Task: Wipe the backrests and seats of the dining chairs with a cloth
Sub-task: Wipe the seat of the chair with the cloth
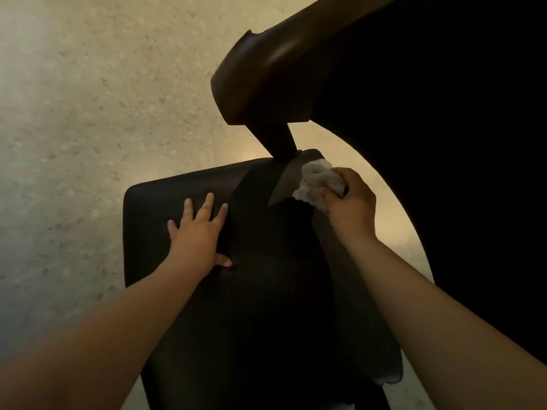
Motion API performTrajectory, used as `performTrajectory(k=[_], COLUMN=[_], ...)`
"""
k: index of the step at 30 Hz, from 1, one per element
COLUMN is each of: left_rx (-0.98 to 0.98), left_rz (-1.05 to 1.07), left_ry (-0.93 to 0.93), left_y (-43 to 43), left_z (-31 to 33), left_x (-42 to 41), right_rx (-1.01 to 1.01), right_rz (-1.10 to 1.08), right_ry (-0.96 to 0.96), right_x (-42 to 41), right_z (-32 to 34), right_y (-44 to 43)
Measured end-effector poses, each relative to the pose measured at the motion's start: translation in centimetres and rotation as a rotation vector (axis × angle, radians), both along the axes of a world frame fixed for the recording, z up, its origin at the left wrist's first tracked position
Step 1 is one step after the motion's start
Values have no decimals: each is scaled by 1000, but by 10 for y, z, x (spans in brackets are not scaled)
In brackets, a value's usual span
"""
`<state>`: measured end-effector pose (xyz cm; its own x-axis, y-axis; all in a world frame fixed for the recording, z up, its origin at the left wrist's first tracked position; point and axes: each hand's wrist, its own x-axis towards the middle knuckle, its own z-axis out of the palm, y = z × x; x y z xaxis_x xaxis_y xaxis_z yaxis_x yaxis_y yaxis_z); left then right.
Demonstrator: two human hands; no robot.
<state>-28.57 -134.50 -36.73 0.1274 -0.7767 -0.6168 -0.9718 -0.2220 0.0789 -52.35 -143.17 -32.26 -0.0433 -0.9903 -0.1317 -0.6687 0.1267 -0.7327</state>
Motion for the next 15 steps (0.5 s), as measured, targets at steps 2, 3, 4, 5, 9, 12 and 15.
performTrajectory(k=[2, 3, 4, 5, 9, 12, 15], left_rx=[7, 11, 15, 21, 28, 43, 51], left_rz=[-2, -5, -5, -3, -7, -8, -5], left_ry=[-6, -6, -5, -5, 1, -2, 0], left_y=[0, 0, 0, 0, 1, 0, -1], left_z=[-2, -3, -4, -4, -3, -2, 0], left_x=[-1, 0, 0, 0, 0, 0, -1], right_rx=[-19, -44, -69, -73, 14, -20, -88], right_rz=[8, 15, 29, 48, 191, 223, 147], right_ry=[101, 161, 214, 255, 339, 339, 290], right_x=[9, 13, 17, 21, 32, 38, 36], right_z=[-9, -13, -18, -23, -45, -57, -61], right_y=[-16, -24, -31, -37, -45, -41, -28])
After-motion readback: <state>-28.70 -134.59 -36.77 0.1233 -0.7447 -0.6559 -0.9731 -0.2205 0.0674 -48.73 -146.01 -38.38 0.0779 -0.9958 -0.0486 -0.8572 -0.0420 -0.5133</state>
